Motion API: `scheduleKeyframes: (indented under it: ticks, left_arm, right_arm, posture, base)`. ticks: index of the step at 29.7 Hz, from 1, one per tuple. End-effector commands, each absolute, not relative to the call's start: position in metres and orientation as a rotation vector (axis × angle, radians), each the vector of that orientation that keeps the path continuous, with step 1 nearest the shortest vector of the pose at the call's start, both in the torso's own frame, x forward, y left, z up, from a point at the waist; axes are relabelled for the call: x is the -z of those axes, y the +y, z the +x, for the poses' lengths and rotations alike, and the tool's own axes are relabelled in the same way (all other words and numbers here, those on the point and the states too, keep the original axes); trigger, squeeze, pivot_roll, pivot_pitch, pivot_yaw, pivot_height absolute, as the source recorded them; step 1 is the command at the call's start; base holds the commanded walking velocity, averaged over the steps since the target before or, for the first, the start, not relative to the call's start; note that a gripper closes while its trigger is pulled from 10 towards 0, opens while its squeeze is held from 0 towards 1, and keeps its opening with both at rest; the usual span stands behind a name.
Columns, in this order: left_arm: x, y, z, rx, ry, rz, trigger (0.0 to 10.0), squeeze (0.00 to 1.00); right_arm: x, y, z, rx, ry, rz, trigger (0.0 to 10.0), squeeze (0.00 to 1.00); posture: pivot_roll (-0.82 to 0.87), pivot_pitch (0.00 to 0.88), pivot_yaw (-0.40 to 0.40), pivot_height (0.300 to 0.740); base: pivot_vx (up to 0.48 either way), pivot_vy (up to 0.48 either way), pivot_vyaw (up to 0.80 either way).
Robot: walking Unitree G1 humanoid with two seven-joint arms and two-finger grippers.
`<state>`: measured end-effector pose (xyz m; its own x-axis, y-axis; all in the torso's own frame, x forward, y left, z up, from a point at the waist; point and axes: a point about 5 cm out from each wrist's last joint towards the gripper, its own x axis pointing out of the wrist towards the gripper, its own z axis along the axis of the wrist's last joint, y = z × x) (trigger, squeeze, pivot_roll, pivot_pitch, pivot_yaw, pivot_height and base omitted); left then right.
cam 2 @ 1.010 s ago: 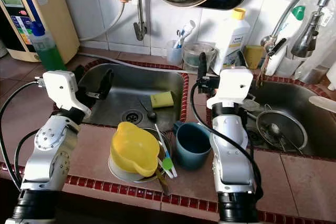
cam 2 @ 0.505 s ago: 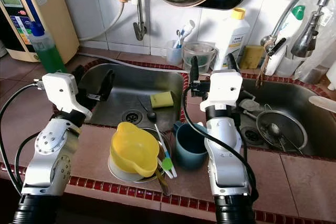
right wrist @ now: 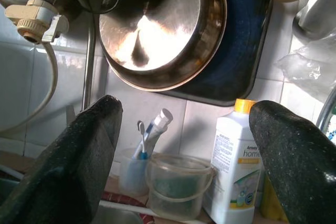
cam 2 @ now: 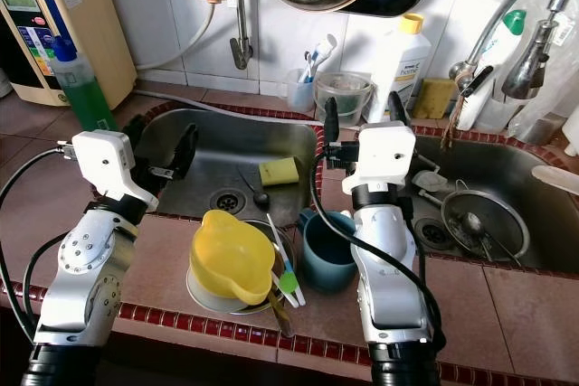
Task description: Kitchen organization
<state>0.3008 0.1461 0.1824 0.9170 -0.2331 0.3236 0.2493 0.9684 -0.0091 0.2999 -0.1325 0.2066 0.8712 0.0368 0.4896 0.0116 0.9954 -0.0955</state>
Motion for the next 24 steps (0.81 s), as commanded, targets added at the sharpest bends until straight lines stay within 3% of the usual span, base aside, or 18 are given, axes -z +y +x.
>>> scheduleKeyframes:
  ticks: [1,24]
  left_arm:
    - [-0.1848,0.1454,0.2982,0.259,-0.339,-0.035,10.0,0.00]
    - [-0.1866,0.1375,0.2979,0.313,-0.342,-0.016,10.0,0.00]
  right_arm:
    - [-0.2109,-0.1326,0.2976,-0.011,-0.528,-0.099,10.0,0.00]
    - [-0.2126,-0.1307,0.2998,-0.022,-0.524,-0.107,10.0,0.00]
  posture:
    - [-0.16,0.000,-0.004,0.740]
    - [-0.15,0.000,-0.010,0.740]
  base:
    - [0.000,0.000,0.00]
    - [0.000,0.000,0.00]
